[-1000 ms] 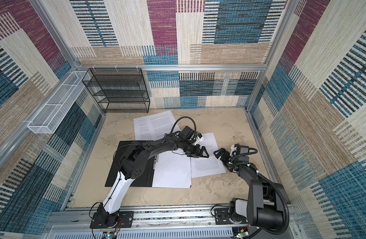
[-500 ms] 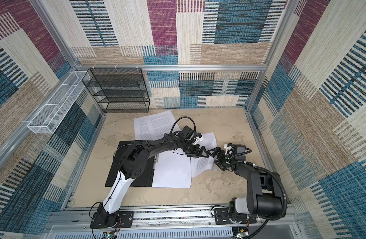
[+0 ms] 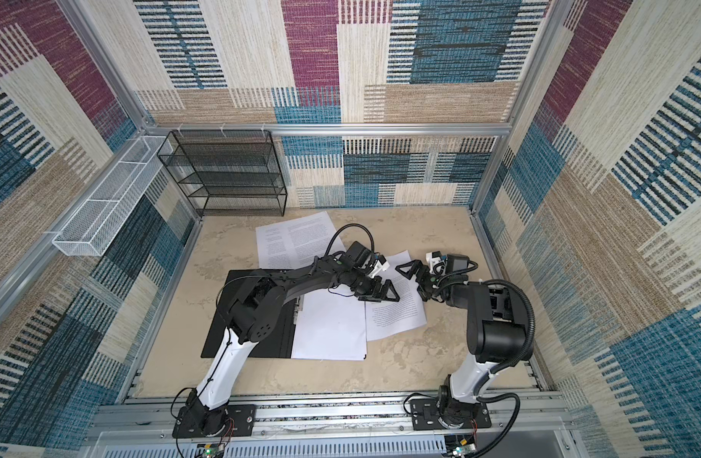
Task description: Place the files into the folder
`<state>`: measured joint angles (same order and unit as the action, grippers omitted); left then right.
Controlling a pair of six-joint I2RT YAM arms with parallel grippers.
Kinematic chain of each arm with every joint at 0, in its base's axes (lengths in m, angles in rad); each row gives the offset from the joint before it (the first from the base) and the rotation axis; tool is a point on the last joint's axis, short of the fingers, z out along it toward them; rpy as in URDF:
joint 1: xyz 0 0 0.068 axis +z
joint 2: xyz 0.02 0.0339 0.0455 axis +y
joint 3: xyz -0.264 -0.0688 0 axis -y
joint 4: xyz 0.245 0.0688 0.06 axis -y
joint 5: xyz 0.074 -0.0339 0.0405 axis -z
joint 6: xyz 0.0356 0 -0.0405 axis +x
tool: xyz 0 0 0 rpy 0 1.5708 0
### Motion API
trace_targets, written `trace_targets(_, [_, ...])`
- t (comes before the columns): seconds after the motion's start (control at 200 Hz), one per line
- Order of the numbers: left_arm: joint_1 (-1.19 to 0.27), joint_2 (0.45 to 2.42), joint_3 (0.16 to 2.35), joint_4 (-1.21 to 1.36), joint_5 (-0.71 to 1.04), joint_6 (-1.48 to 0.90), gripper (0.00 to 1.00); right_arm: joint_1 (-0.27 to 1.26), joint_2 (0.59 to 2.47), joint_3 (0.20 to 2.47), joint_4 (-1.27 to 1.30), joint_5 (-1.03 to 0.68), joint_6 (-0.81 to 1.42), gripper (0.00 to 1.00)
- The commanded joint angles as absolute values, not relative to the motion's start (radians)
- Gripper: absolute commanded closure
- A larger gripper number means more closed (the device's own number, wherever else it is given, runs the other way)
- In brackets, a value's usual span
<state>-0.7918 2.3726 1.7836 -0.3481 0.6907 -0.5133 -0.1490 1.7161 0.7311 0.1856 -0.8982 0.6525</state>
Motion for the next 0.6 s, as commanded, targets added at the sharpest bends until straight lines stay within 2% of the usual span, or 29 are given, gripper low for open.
trace_targets(0.0, [-0.791,2.425,1.751,-0.588,0.437,-0.513,0.05,-0.149,1.720,0.761,0.093,-0.900,0.570,0.00])
trace_targets(0.21, [-0.790,2.434,1.757,-0.587,0.442,-0.517,0.05,-0.149,1.641,0.774,-0.100,-0.764,0.455,0.04])
trace_targets(0.411, [-0.790,2.431,1.756,-0.587,0.440,-0.518,0.05,-0.148,1.609,0.773,-0.122,-0.731,0.440,0.15])
trace_targets(0.491, [-0.790,2.431,1.756,-0.588,0.442,-0.519,0.06,-0.149,1.629,0.781,-0.129,-0.724,0.433,0.24])
trace_targets(0.591, [-0.789,2.426,1.755,-0.588,0.442,-0.518,0.06,-0.149,1.631,0.781,-0.130,-0.694,0.428,0.30])
